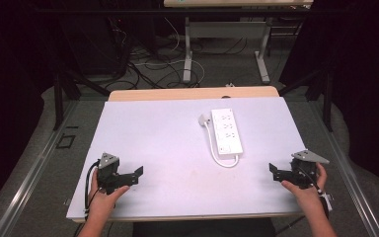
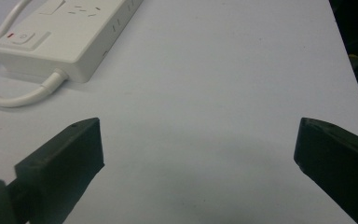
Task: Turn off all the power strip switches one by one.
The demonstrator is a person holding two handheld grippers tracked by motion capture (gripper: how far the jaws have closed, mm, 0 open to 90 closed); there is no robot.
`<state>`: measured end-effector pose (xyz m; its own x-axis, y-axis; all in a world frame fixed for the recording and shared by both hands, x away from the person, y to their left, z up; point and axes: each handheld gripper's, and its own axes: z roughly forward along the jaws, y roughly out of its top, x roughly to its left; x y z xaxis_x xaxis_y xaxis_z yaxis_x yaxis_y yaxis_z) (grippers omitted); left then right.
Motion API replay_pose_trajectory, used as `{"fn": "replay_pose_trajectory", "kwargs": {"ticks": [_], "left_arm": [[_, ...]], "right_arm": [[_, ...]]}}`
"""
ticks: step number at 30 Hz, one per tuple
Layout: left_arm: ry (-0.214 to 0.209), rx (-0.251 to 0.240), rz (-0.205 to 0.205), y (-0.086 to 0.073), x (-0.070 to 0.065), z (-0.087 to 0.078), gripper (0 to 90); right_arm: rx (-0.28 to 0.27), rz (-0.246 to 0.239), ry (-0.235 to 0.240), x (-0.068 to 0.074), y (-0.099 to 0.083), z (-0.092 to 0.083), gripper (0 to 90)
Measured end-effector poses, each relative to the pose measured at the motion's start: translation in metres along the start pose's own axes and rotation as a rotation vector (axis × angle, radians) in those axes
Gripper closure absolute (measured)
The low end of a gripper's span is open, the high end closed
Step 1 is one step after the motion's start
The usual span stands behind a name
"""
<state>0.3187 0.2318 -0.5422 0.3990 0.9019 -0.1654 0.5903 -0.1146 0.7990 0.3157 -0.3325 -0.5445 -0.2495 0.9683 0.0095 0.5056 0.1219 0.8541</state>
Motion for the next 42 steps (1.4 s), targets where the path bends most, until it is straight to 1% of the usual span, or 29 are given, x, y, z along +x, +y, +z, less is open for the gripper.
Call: {"fn": "replay_pose_trajectory", "kwargs": {"ticks": [1, 2, 4, 5, 6, 7, 8, 9, 10, 11, 12, 14, 15, 16, 18, 20, 22, 23, 24, 25, 28, 30, 34, 35, 38, 39, 40, 41, 42], "left_arm": [[0.000, -0.005, 0.010, 0.000, 0.000, 0.000, 0.2], [0.000, -0.005, 0.010, 0.000, 0.000, 0.000, 0.2], [0.007, -0.002, 0.008, 0.000, 0.000, 0.001, 0.2], [0.009, 0.000, 0.005, 0.000, 0.000, 0.000, 0.2], [0.009, -0.001, 0.001, 0.000, 0.000, 0.000, 0.2], [0.012, 0.000, -0.004, -0.001, 0.001, -0.001, 0.2], [0.012, 0.000, -0.004, -0.001, 0.001, -0.001, 0.2], [0.010, -0.002, -0.010, -0.001, 0.001, -0.001, 0.2], [0.015, -0.002, -0.010, -0.001, 0.001, -0.001, 0.3], [0.024, 0.005, -0.001, -0.002, 0.001, -0.002, 0.3], [0.028, 0.007, 0.001, -0.003, 0.001, -0.002, 0.3], [0.030, 0.000, -0.007, -0.003, 0.001, -0.002, 0.3], [0.034, 0.006, -0.003, -0.003, 0.002, -0.003, 0.3], [0.047, 0.006, -0.004, -0.003, 0.002, -0.003, 0.3], [0.056, 0.006, -0.005, -0.004, 0.002, -0.004, 0.3], [0.063, 0.003, -0.006, -0.004, 0.003, -0.004, 0.3], [0.073, 0.009, -0.002, -0.004, 0.004, -0.004, 0.3], [0.077, 0.008, -0.010, -0.004, 0.004, -0.004, 0.3], [0.079, 0.008, -0.015, -0.004, 0.004, -0.004, 0.3], [0.080, 0.006, -0.010, -0.005, 0.005, -0.005, 0.3], [0.084, 0.005, -0.008, -0.005, 0.005, -0.005, 0.3], [0.086, 0.007, 0.005, -0.005, 0.005, -0.006, 0.3], [0.090, 0.004, -0.001, -0.005, 0.005, -0.006, 0.2], [0.091, 0.003, 0.001, -0.005, 0.005, -0.006, 0.3], [0.093, 0.012, -0.001, -0.006, 0.006, -0.006, 0.2], [0.093, 0.012, 0.000, -0.006, 0.006, -0.006, 0.2], [0.093, 0.012, 0.000, -0.006, 0.006, -0.006, 0.3], [0.093, 0.012, 0.000, -0.006, 0.006, -0.006, 0.3], [0.093, 0.012, 0.000, -0.006, 0.006, -0.006, 0.3]], "right_arm": [[0.044, -0.018, 0.019, 0.002, 0.002, -0.004, 4.0], [0.043, -0.033, 0.015, 0.003, 0.002, -0.004, 4.2], [0.038, -0.037, 0.011, 0.005, 0.003, -0.003, 4.2], [0.025, -0.041, 0.024, 0.008, 0.006, -0.001, 4.2], [0.025, -0.041, 0.024, 0.008, 0.006, -0.001, 4.2], [0.065, -0.065, 0.040, 0.011, 0.010, -0.001, 4.7], [0.064, -0.081, 0.048, 0.013, 0.011, 0.000, 5.7], [0.064, -0.081, 0.048, 0.013, 0.011, 0.000, 5.7], [0.077, -0.093, 0.064, 0.017, 0.015, 0.002, 10.9], [0.080, -0.114, 0.080, 0.019, 0.018, 0.003, 13.7], [0.089, -0.119, 0.083, 0.021, 0.020, 0.004, 15.2], [0.102, -0.136, 0.102, 0.025, 0.025, 0.006, 15.3], [0.102, -0.136, 0.102, 0.025, 0.025, 0.006, 15.3], [0.113, -0.157, 0.115, 0.028, 0.030, 0.009, 17.1], [0.123, -0.181, 0.137, 0.032, 0.037, 0.012, 17.7], [0.133, -0.193, 0.137, 0.034, 0.040, 0.012, 18.1], [0.147, -0.225, 0.159, 0.040, 0.049, 0.016, 19.8], [0.147, -0.225, 0.159, 0.040, 0.049, 0.016, 19.8], [0.152, -0.250, 0.158, 0.041, 0.053, 0.016, 21.0], [0.161, -0.255, 0.165, 0.045, 0.058, 0.017, 23.5], [0.167, -0.264, 0.173, 0.049, 0.063, 0.019, 25.2], [0.173, -0.278, 0.180, 0.054, 0.070, 0.023, 29.4], [0.183, -0.289, 0.192, 0.058, 0.076, 0.028, 33.3], [0.192, -0.294, 0.194, 0.062, 0.080, 0.031, 35.2], [0.197, -0.310, 0.184, 0.068, 0.085, 0.035, 37.8], [0.200, -0.319, 0.197, 0.069, 0.086, 0.036, 41.9], [0.204, -0.331, 0.206, 0.071, 0.088, 0.038, 42.6], [0.204, -0.331, 0.206, 0.071, 0.088, 0.038, 42.6], [0.212, -0.337, 0.208, 0.076, 0.091, 0.040, 42.7]]}}
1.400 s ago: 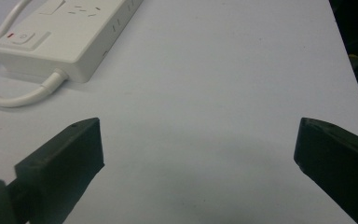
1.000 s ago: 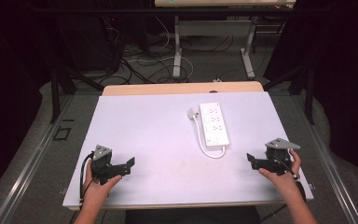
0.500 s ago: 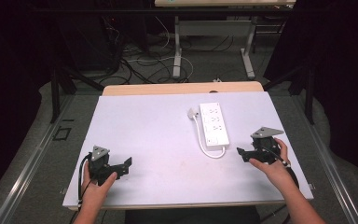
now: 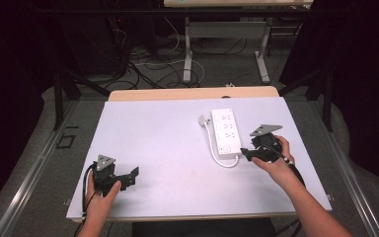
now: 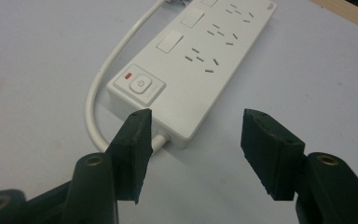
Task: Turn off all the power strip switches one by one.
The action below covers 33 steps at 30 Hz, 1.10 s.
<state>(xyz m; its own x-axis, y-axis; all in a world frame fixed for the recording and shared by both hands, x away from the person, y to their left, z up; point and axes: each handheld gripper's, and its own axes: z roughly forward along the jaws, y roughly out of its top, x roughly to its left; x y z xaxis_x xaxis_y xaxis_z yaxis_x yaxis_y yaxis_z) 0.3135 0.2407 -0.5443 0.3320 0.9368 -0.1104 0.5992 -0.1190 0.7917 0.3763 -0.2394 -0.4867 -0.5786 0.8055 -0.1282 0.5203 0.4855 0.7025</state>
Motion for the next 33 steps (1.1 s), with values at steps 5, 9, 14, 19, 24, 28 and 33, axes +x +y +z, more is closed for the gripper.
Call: {"fn": "replay_pose_trajectory", "kwargs": {"ticks": [5, 9, 14, 19, 24, 28, 33], "left_arm": [[-0.001, 0.000, -0.001, 0.000, 0.001, 0.000, 0.3], [0.003, 0.003, 0.000, -0.001, 0.002, 0.000, 0.3], [0.004, -0.001, 0.002, -0.001, 0.002, 0.000, 0.3], [0.003, -0.003, 0.003, -0.001, 0.002, 0.001, 0.2], [-0.001, 0.003, 0.002, -0.001, 0.002, 0.001, 0.3], [-0.001, 0.003, 0.001, -0.001, 0.002, 0.001, 0.3], [-0.001, 0.003, 0.004, -0.001, 0.003, 0.001, 0.3]], "right_arm": [[0.026, -0.017, 0.039, 0.005, 0.011, 0.006, 46.0], [0.035, -0.032, 0.049, 0.008, 0.016, 0.010, 49.4], [0.063, -0.060, 0.081, 0.013, 0.024, 0.017, 57.4], [0.104, -0.062, 0.104, 0.016, 0.032, 0.025, 68.4], [0.113, -0.045, 0.113, 0.016, 0.036, 0.035, 79.1], [0.121, -0.033, 0.126, 0.016, 0.039, 0.041, 86.2], [0.142, -0.020, 0.146, 0.016, 0.042, 0.049, 90.0]]}}
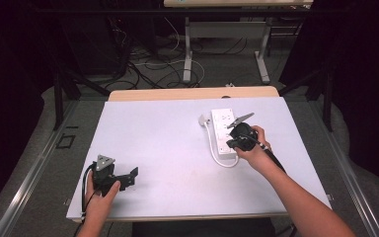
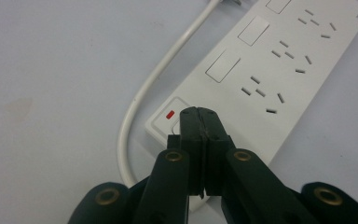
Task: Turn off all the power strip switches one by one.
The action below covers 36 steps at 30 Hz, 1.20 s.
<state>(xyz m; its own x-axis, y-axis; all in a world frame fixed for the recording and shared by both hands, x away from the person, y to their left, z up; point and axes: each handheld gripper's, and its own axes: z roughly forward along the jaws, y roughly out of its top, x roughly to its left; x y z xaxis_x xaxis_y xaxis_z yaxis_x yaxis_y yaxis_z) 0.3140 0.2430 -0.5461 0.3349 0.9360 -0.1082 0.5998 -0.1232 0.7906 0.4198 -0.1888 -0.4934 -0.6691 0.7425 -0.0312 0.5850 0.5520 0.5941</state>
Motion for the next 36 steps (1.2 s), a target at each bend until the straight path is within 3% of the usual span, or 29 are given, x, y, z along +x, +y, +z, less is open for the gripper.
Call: {"fn": "replay_pose_trajectory", "kwargs": {"ticks": [7, 9, 12, 19, 24, 32, 34, 36], "left_arm": [[0.003, 0.004, 0.002, 0.000, 0.000, 0.000, 0.3], [0.002, 0.002, 0.002, 0.000, 0.000, 0.000, 0.3], [0.003, 0.001, 0.001, 0.000, 0.001, 0.000, 0.2], [0.004, 0.002, -0.002, -0.001, 0.001, 0.000, 0.3], [0.007, -0.001, -0.007, -0.001, 0.001, 0.000, 0.3], [0.006, 0.003, -0.008, -0.001, 0.002, 0.000, 0.3], [0.004, 0.004, -0.010, -0.001, 0.001, 0.000, 0.3], [0.004, 0.003, -0.010, -0.001, 0.001, 0.001, 0.3]], "right_arm": [[0.032, -0.004, -0.008, 0.002, 0.005, 0.010, 90.0], [0.051, 0.018, -0.002, 0.004, 0.005, 0.013, 90.0], [0.060, -0.004, 0.001, 0.004, 0.006, 0.017, 90.0], [0.080, 0.018, 0.000, 0.004, 0.006, 0.024, 90.0], [0.088, 0.001, 0.011, 0.004, 0.006, 0.029, 90.0], [0.095, 0.038, 0.041, -0.001, 0.005, 0.031, 90.0], [0.099, 0.074, 0.050, -0.002, 0.004, 0.030, 90.0], [0.095, 0.068, 0.044, -0.001, 0.004, 0.031, 90.0]]}}
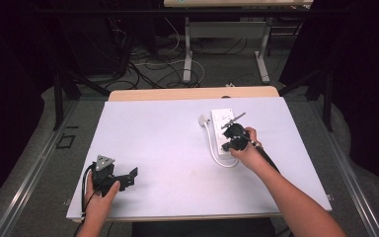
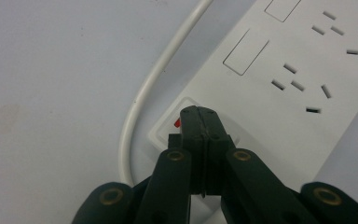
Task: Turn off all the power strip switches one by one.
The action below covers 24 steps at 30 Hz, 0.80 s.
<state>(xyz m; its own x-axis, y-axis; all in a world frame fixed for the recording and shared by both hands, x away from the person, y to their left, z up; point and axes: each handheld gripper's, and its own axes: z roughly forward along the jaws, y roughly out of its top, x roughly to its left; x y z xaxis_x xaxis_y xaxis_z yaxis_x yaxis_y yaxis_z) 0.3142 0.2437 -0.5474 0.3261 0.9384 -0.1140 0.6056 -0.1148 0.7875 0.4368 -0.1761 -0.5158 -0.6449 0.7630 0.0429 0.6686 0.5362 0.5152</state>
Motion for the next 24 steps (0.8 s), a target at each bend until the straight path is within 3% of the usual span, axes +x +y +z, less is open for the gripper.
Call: {"fn": "replay_pose_trajectory", "kwargs": {"ticks": [14, 15, 18, 24], "left_arm": [[0.005, -0.007, -0.004, 0.000, 0.001, 0.000, 0.3], [0.005, -0.010, -0.004, 0.000, 0.001, 0.000, 0.3], [0.005, -0.010, -0.003, 0.000, 0.001, 0.001, 0.3], [0.003, -0.002, -0.002, 0.000, 0.001, 0.000, 0.3]], "right_arm": [[-0.002, -0.004, -0.010, 0.001, 0.003, -0.003, 90.0], [-0.019, -0.005, -0.001, 0.000, 0.003, -0.002, 90.0], [-0.003, -0.009, -0.011, 0.000, 0.005, -0.003, 90.0], [-0.020, 0.025, 0.000, -0.004, 0.011, -0.008, 90.0]]}}
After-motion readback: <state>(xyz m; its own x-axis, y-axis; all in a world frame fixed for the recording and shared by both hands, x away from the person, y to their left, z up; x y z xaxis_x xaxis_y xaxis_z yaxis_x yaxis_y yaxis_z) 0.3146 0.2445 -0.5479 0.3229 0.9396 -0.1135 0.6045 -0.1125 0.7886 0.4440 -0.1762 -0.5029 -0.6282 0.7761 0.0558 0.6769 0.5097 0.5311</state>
